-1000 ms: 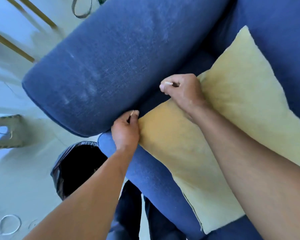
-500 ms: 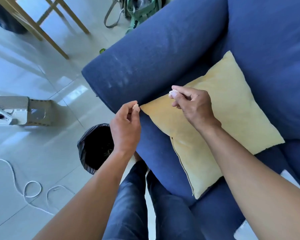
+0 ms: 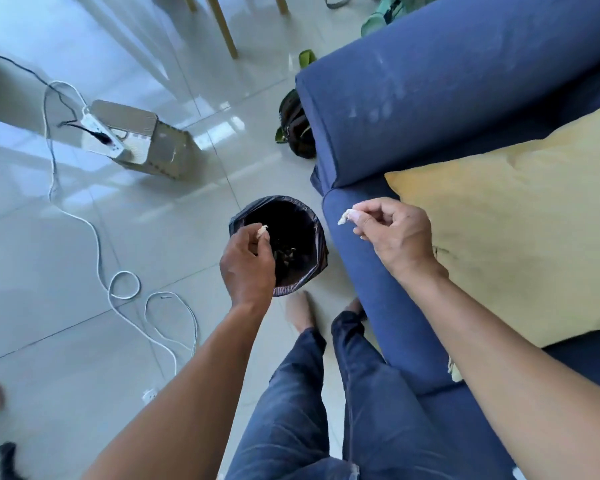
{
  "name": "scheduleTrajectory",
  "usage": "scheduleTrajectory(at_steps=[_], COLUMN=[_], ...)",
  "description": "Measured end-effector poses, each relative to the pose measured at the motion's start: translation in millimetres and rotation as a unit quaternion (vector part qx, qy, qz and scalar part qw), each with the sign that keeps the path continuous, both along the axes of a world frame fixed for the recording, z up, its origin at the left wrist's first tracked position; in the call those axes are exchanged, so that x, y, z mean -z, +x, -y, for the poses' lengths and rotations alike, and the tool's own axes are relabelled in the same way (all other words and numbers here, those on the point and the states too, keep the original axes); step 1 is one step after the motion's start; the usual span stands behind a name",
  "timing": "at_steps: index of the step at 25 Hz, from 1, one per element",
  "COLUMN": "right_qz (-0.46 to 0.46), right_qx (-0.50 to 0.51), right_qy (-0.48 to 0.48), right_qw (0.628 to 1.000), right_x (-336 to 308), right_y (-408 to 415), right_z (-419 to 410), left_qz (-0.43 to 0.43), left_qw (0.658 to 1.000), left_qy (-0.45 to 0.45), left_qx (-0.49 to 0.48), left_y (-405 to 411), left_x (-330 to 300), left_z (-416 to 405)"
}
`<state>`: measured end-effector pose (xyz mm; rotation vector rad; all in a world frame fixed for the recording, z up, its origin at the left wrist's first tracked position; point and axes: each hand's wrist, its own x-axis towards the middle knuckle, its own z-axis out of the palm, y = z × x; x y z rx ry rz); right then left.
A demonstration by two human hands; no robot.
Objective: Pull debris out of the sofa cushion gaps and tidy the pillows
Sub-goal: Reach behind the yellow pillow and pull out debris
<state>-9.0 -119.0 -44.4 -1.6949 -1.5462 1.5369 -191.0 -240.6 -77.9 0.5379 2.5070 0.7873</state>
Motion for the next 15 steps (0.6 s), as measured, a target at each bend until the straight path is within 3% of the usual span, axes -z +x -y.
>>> scheduleTrajectory(at_steps=[6, 10, 15], right_qz=[0.033, 0.094, 0.177], right_qx=[-0.049, -0.080, -0.123], right_qy=[0.001, 0.047, 0.001], right_qw=[0.998, 0.991, 0.976], right_x=[61.9, 87.8, 105.9], right_y=[-67.1, -99.9, -107.9], right_z=[38.6, 51.6, 55.2], left_qz=[0.037, 0.025, 0.010], left_qw=[0.993, 0.990, 0.991], left_qy=[-0.112, -0.138, -0.134], left_qx=[0.016, 0.013, 0.021], left_y=[-48.8, -61.4, -57.4], left_x=[72.4, 83.3, 73.8], left_z=[42.2, 57.2, 77.5])
